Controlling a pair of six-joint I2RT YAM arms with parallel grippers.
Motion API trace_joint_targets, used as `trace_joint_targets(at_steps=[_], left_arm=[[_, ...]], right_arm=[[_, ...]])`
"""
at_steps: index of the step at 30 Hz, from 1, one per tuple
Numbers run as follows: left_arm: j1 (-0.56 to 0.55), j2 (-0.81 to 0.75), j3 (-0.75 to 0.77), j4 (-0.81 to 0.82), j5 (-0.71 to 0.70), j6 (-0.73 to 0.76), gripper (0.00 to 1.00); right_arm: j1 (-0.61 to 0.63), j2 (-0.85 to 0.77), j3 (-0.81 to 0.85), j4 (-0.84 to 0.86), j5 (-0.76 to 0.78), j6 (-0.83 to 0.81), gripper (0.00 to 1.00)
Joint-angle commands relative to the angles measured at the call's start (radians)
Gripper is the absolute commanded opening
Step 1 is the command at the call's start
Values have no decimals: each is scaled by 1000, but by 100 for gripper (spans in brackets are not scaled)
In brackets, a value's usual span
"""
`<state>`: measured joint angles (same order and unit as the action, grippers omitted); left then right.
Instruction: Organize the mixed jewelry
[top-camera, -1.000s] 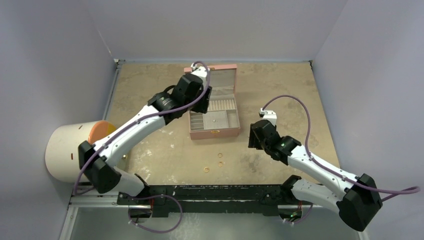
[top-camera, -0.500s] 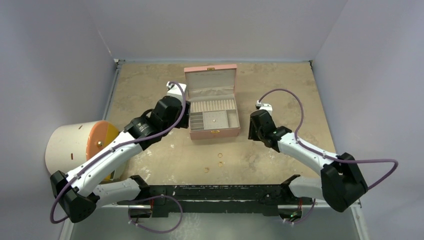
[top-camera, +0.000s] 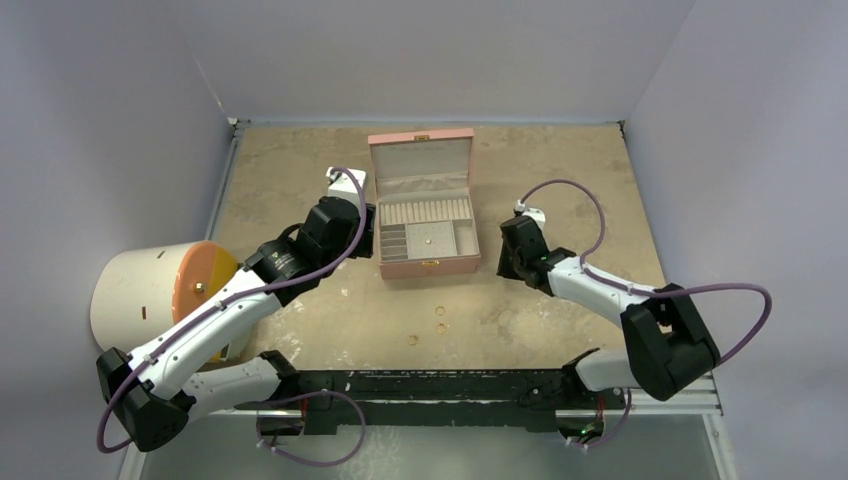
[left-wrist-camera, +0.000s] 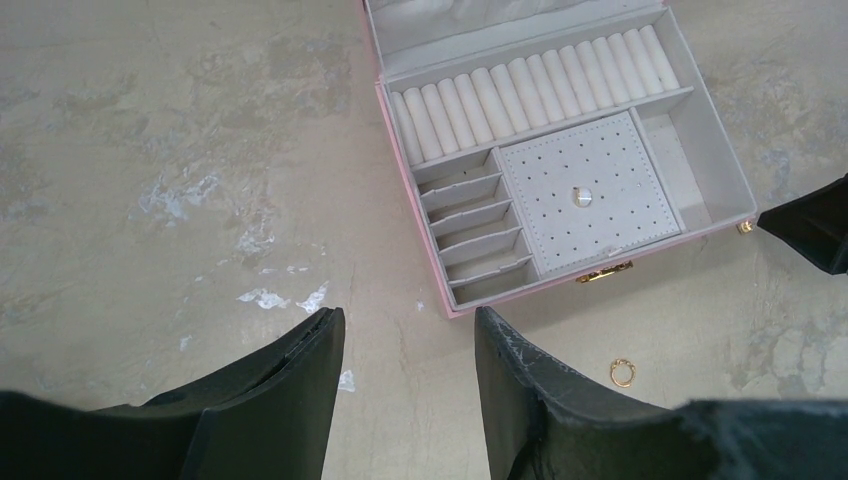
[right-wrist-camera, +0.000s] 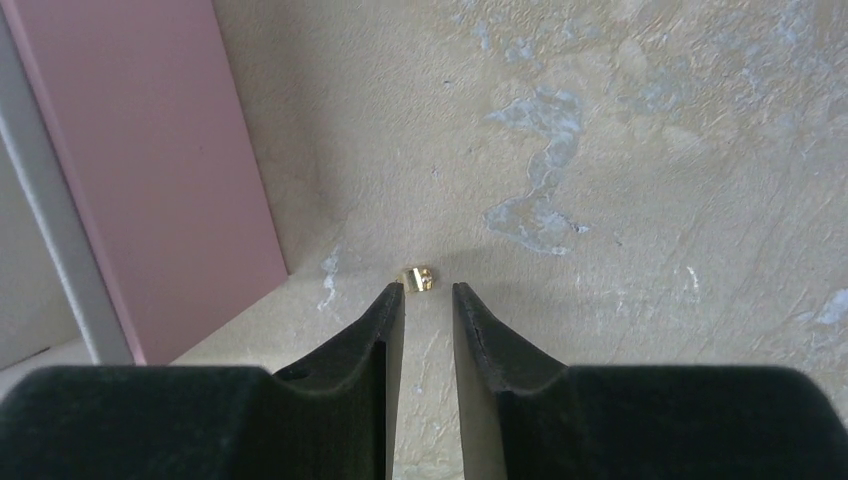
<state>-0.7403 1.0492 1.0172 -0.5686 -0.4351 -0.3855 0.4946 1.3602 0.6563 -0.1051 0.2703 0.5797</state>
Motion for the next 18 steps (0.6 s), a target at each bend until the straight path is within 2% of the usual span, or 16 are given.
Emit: trace_joint_targets(at_steps=[1, 10, 14, 16, 18], left_arm=[[-2, -24, 0, 47, -16, -19, 50], [-1, -21, -1, 42, -30, -16, 50], [-2, -22, -1, 42, -34, -16, 50], [-1, -21, -1, 40, -36, -16, 50], [-2, -21, -1, 41, -34, -16, 50]], right_arm=[[-15, 26, 17, 54, -1, 27, 26], [-23, 79, 14, 84, -28, 50, 17], [-27, 69, 1, 85, -20, 53, 9], [-27, 58, -6, 84, -14, 53, 1], [-30, 41, -11, 80, -11, 54, 0]])
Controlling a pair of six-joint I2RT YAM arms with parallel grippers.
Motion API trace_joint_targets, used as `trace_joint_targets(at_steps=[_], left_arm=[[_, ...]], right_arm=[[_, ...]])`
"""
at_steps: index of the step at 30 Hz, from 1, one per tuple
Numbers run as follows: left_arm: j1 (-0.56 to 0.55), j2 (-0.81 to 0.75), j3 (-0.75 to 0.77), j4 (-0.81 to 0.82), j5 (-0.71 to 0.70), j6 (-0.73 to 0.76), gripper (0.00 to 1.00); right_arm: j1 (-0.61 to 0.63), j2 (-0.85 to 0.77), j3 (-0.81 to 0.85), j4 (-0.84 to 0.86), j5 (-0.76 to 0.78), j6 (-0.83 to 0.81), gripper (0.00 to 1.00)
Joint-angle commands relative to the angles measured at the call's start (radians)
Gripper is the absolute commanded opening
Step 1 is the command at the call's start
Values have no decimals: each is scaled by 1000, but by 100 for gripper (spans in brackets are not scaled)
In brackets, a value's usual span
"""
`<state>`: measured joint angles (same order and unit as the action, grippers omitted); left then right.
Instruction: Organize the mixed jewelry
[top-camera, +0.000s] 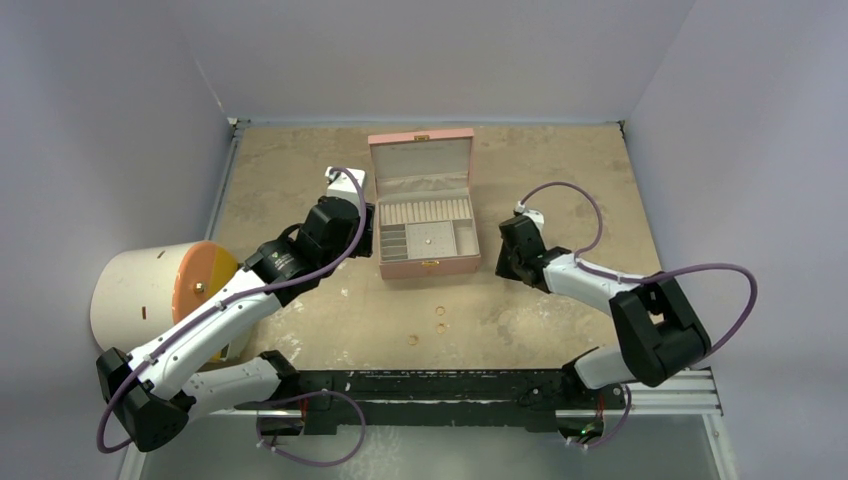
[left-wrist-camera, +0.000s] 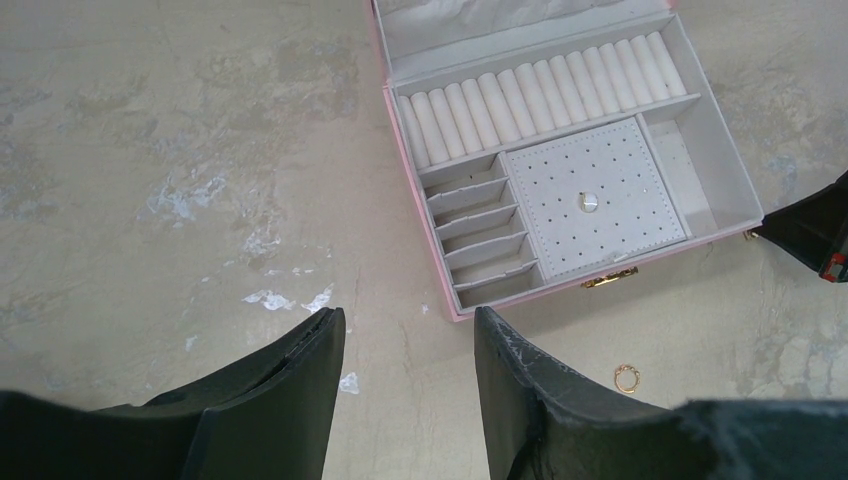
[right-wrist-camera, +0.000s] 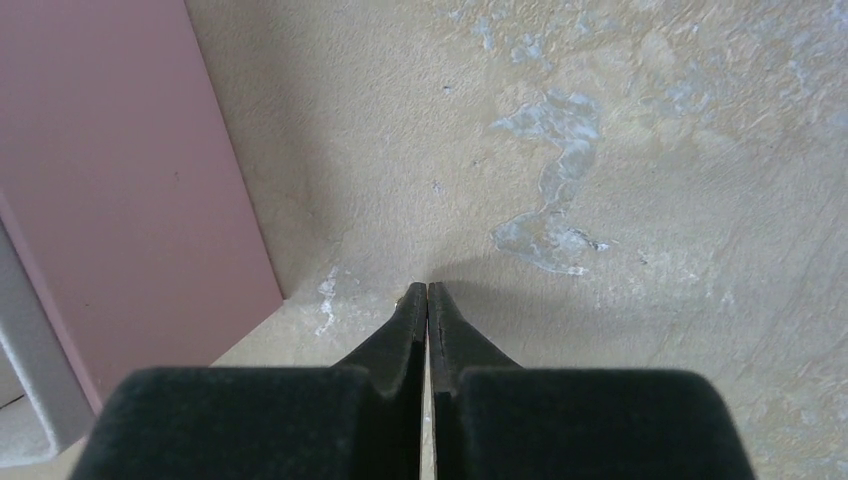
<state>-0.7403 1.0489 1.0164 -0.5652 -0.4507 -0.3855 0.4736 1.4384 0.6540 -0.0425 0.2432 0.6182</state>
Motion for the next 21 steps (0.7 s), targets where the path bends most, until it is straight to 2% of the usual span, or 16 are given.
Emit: trace_joint_targets(at_steps=[1, 7, 11, 18, 21], left_arm=[[-1, -22, 0, 37, -18, -16, 50], [-1, -31, -1, 39, -6, -18, 50], [-1, -46, -4, 50, 23, -24, 50], [-9, -116, -24, 112, 104, -42, 53], [-9, -146, -44, 150, 202, -63, 54]], right_arm=[[-8, -47, -11, 15, 14, 15, 0], [-7, -160, -36, 7, -58, -30, 0], [-7, -280, -61, 33, -155, -132, 0], [-6, -491, -129, 182, -479, -222, 0], [-5, -568, -134, 264, -629, -222, 0]])
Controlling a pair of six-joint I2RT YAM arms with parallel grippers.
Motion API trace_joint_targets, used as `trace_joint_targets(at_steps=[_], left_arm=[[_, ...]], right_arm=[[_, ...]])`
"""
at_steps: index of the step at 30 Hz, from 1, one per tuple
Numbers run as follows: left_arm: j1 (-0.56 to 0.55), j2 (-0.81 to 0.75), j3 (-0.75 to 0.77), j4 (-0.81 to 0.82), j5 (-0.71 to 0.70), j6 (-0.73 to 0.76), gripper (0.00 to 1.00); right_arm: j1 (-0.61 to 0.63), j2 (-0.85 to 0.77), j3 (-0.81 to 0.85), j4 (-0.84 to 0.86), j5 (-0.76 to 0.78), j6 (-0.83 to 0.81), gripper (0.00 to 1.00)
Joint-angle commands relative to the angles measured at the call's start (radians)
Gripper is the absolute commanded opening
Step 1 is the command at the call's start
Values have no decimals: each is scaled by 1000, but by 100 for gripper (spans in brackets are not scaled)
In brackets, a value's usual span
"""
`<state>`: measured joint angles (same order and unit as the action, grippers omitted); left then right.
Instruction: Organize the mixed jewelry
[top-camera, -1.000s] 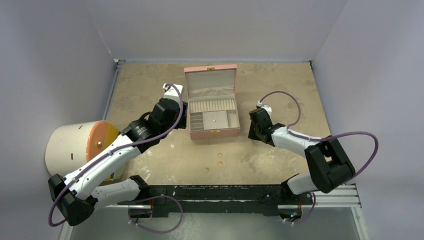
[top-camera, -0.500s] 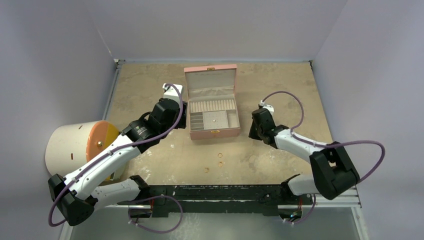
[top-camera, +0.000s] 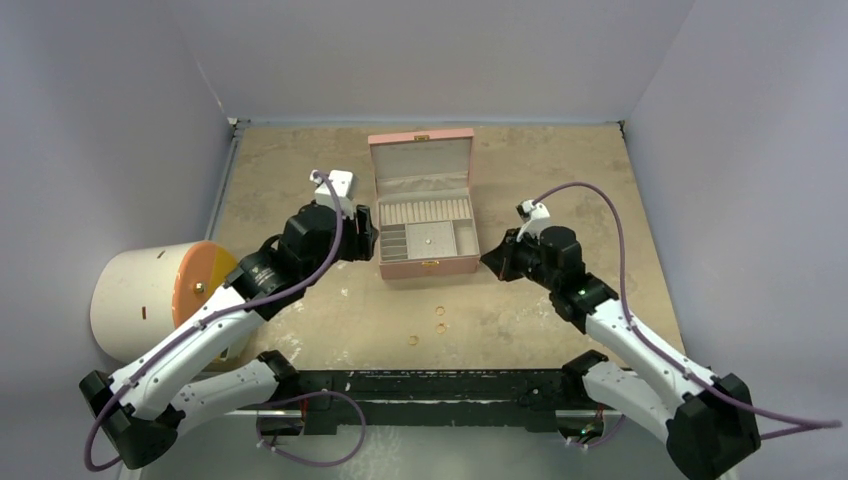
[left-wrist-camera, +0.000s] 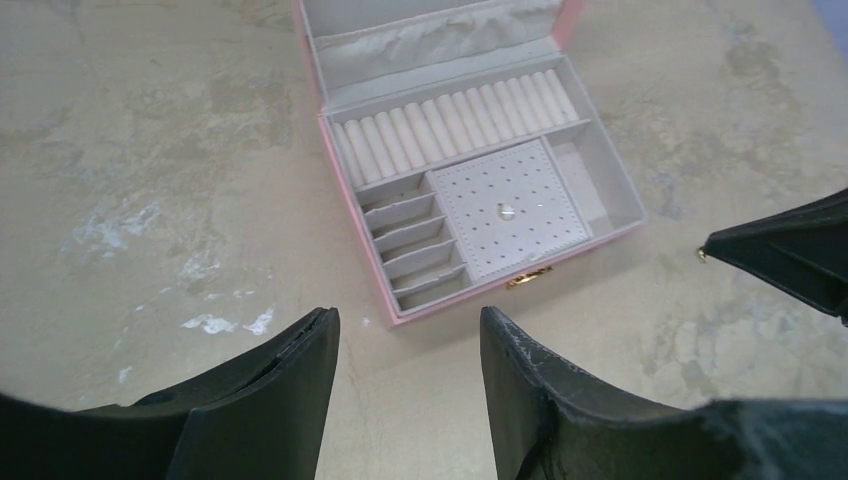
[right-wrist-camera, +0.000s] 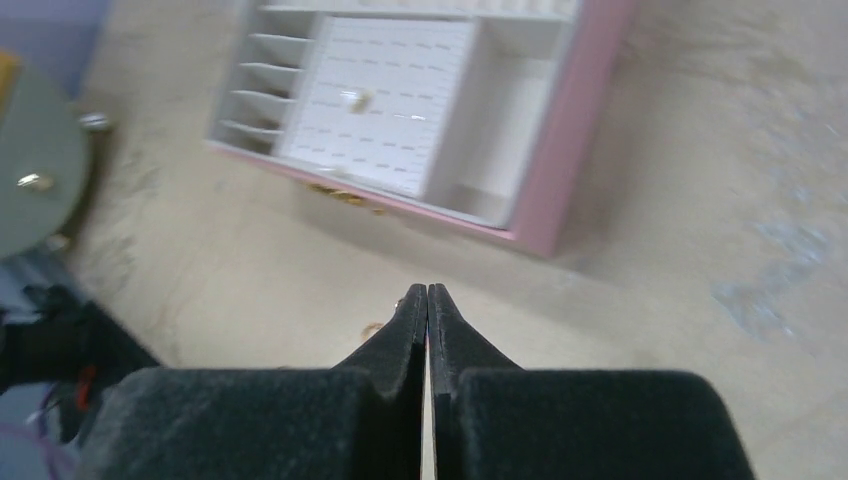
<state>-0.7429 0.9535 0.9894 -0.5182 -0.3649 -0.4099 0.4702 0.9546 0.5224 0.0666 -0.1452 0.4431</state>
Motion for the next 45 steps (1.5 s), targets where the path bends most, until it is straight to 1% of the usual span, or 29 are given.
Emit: trace_joint_targets(at_steps=[1, 4, 8, 12, 16, 19, 24, 28, 34, 38, 45], left_arm=[[-6, -61, -28, 118, 145, -51, 54], [-6, -91, -61, 163, 230, -99, 54], [-6, -132, -114, 246, 351, -203, 55], [-6, -167, -184, 378, 474, -345, 56], [-7, -184, -248, 540, 580, -481, 57], [-6, -204, -306, 683, 636, -573, 58], [-6, -207, -383, 901, 705, -714, 60], [-6, -194, -434, 1079, 763, -825, 60], [-7, -182, -468, 1204, 811, -907, 60], [-6, -181, -495, 1276, 832, -946, 58], [-6, -171, -504, 1329, 866, -978, 52]], right_arm=[[3, -103, -2, 181, -278, -46, 0], [18, -167, -4, 256, -335, -43, 0], [32, -245, -39, 421, -391, -43, 0], [43, -287, -85, 617, -438, -47, 0], [69, -288, -123, 834, -472, -51, 0], [116, -252, -116, 944, -487, -79, 0], [232, -168, -75, 1047, -489, -190, 0], [260, -107, -60, 1168, -516, -221, 0], [278, -18, -37, 1323, -557, -228, 0], [286, 30, -19, 1401, -579, -231, 0], [304, 67, 16, 1433, -618, -252, 0]])
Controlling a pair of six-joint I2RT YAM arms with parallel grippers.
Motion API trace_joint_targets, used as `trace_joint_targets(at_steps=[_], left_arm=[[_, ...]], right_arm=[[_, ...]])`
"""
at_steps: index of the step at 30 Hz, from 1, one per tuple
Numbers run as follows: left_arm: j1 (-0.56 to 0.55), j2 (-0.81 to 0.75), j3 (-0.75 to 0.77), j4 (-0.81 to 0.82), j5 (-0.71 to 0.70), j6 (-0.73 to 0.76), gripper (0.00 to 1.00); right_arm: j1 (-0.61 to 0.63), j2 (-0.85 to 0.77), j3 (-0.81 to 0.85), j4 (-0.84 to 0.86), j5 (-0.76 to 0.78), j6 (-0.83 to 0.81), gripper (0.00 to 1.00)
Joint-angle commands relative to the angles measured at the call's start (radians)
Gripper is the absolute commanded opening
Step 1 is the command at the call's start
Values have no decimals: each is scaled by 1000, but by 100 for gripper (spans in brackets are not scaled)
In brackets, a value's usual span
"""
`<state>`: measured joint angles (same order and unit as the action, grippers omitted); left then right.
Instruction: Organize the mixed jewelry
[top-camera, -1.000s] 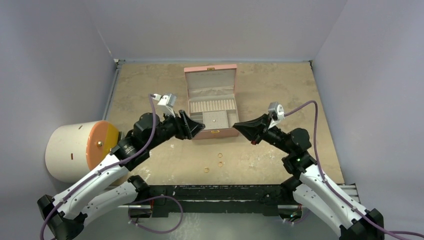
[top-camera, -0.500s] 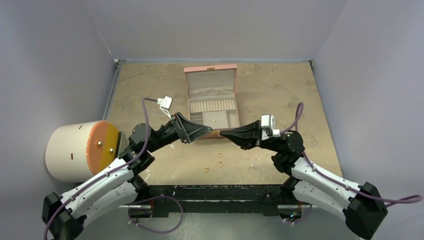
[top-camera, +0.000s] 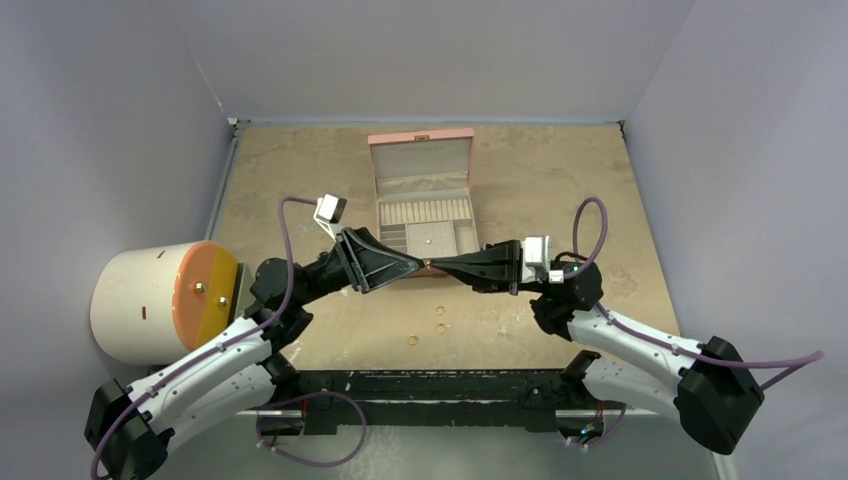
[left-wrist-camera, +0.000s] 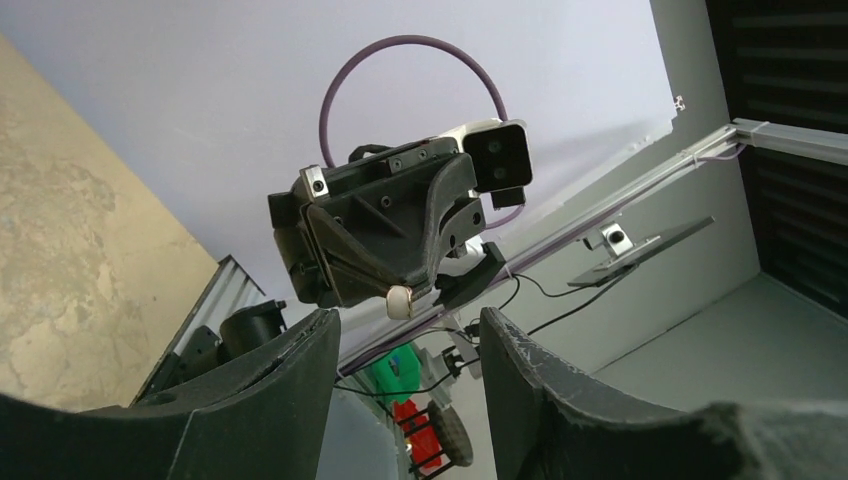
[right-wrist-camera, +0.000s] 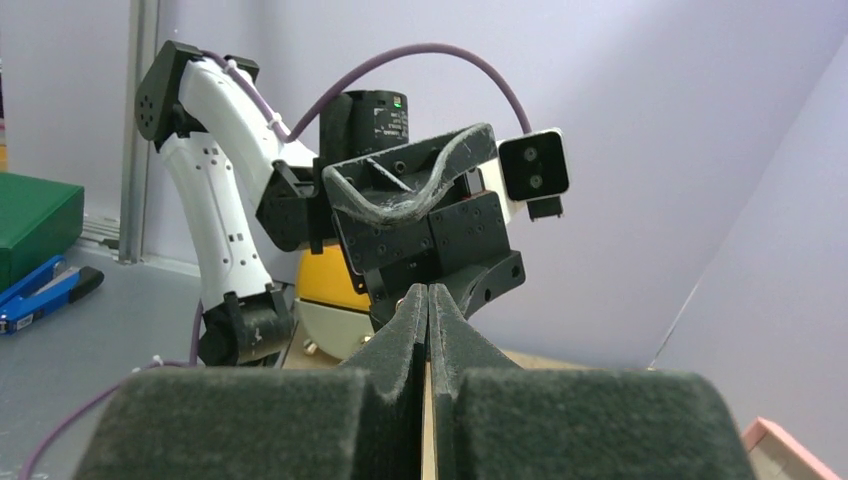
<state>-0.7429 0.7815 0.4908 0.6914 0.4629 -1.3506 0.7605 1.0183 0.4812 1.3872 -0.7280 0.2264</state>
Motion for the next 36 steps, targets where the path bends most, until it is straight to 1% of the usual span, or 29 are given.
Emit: trace_joint_targets(at_steps=[1, 13, 22, 29, 36], left_arm=[[-7, 2, -6, 126, 43, -40, 51], [-8, 15, -8, 170, 67, -65, 43], [-9, 2, -15, 176, 72, -70, 30], [-9, 9, -15, 187, 76, -74, 25], [-9, 6, -16, 187, 79, -75, 13]], right_arm=[[17, 8, 60, 116, -37, -38, 0], [57, 70, 102, 164, -60, -53, 0], [65, 84, 104, 165, -47, -71, 0], [69, 91, 103, 168, -51, -75, 0], [72, 88, 97, 168, -45, -78, 0]])
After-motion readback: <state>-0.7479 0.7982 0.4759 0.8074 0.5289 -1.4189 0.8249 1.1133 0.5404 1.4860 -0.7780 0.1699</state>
